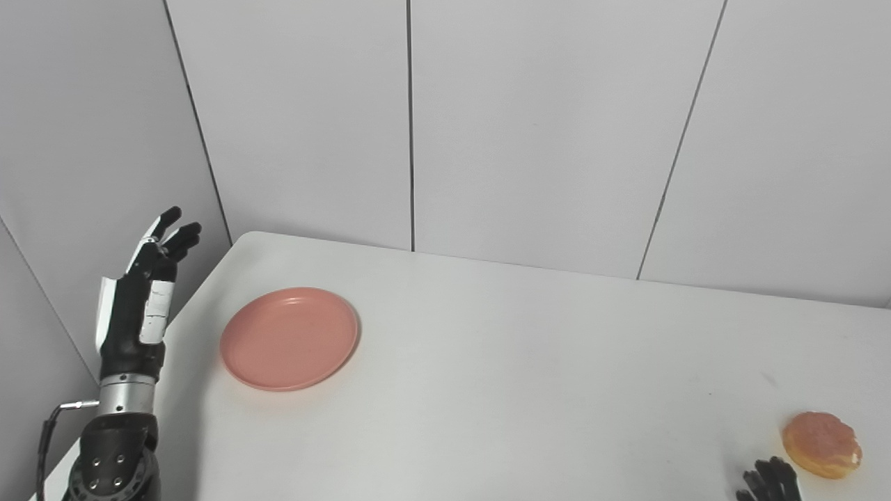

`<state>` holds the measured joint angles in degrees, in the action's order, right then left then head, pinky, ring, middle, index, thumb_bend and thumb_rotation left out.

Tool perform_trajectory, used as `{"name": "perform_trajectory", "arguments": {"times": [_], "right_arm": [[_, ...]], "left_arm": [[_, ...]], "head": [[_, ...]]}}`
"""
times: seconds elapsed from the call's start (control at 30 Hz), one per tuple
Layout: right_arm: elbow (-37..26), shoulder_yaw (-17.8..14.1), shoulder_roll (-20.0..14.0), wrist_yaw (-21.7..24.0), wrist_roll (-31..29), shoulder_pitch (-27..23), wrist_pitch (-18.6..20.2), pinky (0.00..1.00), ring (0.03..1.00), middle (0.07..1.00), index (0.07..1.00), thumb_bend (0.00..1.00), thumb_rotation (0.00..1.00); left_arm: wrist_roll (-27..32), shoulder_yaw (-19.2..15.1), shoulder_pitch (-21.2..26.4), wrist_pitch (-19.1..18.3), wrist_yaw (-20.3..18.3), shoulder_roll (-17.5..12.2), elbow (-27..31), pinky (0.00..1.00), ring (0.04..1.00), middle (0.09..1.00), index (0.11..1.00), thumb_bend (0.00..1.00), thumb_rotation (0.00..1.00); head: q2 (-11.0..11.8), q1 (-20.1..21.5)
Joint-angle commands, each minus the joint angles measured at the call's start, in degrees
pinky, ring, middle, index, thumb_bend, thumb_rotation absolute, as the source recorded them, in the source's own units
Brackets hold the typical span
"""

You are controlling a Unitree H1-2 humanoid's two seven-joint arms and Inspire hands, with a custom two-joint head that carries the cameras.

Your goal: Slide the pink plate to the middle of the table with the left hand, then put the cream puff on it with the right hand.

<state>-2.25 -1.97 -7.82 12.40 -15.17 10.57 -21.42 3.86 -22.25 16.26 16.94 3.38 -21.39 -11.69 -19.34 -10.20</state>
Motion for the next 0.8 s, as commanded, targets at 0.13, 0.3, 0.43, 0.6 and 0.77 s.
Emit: {"name": "perform_trajectory", "arguments": {"times": [0.13,0.3,0.43,0.6,0.77], "right_arm": [[3.75,0.33,-0.23,-0.68,0.69,2.26,5.77,1.0,1.0,1.0,1.0,0.86,1.0],[3.46,0.44,-0.27,-0.65,0.73,2.48,5.93,1.0,1.0,1.0,1.0,0.86,1.0],[3.35,0.39,-0.18,-0.72,0.57,2.55,5.95,1.0,1.0,1.0,1.0,0.85,1.0],[3.39,0.48,-0.32,-0.63,0.73,2.53,5.9,1.0,1.0,1.0,1.0,0.87,1.0],[3.38,0.49,-0.2,-0.77,0.75,2.6,5.77,1.0,1.0,1.0,1.0,0.87,1.0]], "left_arm": [[2.26,0.71,4.68,6.27,-0.88,-2.31,-9.42,0.83,0.827,0.822,0.849,1.0,0.92],[2.94,1.41,7.85,9.44,-1.4,-3.21,-18.89,0.79,0.819,0.818,0.839,0.98,0.93],[3.2,1.45,9.83,9.28,-0.59,-3.14,-23.17,0.8,0.826,0.819,0.857,0.98,0.93],[4.42,1.3,12.66,9.81,-0.71,-2.65,-29.77,0.79,0.828,0.819,0.837,1.0,0.91],[3.75,1.98,14.98,9.92,0.08,-2.25,-34.72,0.81,0.836,0.823,0.835,1.0,0.9]], "head": [[-0.08,0.03],[-0.23,0.21],[-0.25,0.22],[-0.27,0.22],[-0.3,0.32]]}}
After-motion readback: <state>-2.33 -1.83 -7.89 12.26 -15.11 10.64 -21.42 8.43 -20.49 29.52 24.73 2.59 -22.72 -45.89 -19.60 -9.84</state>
